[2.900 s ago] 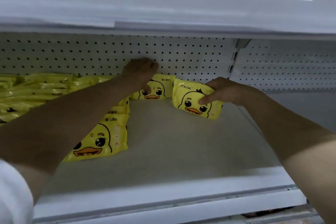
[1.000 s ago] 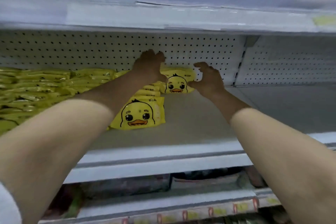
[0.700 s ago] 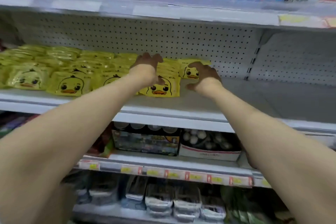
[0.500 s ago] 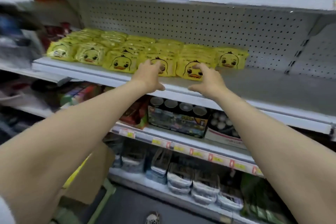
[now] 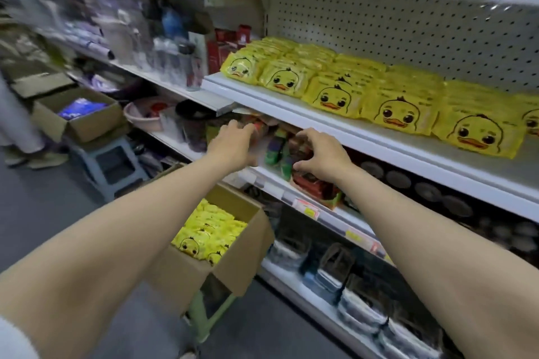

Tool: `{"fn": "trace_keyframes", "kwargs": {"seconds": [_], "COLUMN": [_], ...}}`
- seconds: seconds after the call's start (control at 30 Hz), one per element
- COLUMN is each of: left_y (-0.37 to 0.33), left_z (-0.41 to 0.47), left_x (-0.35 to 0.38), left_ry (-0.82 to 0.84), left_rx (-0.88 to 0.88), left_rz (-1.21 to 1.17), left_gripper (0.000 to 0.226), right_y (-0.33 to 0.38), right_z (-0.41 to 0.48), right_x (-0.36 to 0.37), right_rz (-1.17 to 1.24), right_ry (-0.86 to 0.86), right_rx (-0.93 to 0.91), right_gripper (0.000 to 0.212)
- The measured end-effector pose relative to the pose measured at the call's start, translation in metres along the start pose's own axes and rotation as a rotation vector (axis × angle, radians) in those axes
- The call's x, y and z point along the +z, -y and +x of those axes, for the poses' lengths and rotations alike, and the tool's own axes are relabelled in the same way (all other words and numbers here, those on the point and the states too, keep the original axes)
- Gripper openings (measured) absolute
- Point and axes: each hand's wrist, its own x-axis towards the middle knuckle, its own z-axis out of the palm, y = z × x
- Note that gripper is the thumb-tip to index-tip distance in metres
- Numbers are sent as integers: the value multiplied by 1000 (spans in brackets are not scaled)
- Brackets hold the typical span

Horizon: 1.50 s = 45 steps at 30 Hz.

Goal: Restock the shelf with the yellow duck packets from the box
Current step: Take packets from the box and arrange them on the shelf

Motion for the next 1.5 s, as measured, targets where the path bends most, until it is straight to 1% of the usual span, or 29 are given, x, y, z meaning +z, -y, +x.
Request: {"fn": "trace_keyframes", "kwargs": {"seconds": [0.1,0.27,0.4,0.47,0.53,0.63,0.77,0.93,1.03,1.13,1.3,1.4,1.5], "left_y": [72,194,276,308,333,354,375,393,398,398,400,404,402], "left_z": [22,64,87,99,106,107,106,104,110,116,120,124,123], "left_x": [4,18,51,74,100,139,195,254,289,319,361,385,400], "left_ry": [28,93,228,308,395,540,677,791,839,863,900,929,934], "left_rx": [-43,-49,-68,-52,-39,-42,-54,-102,-96,-62,7,51,139], "left_rz": [24,82,77,95,68,21,-47,-120,-138,-171,-210,-127,39], "left_gripper": [70,63,70,72,69,64,65,65,67,69,71,70,71], "right_y": [42,102,130,133,129,112,84,56,41,28,12,2,0], "right_z": [41,113,150,160,160,152,144,129,124,120,116,116,114], "right_x": [52,147,221,255,287,332,383,443,476,503,533,547,556], "right_rz": [-23,-9,24,44,61,55,58,81,113,129,117,31,-81], "right_ry": [65,179,280,337,403,515,640,759,793,792,821,842,870], "right_rx": [-22,31,113,168,236,340,490,633,710,747,733,682,611], "right_gripper": [72,70,68,69,69,67,61,56,53,55,64,67,71]}}
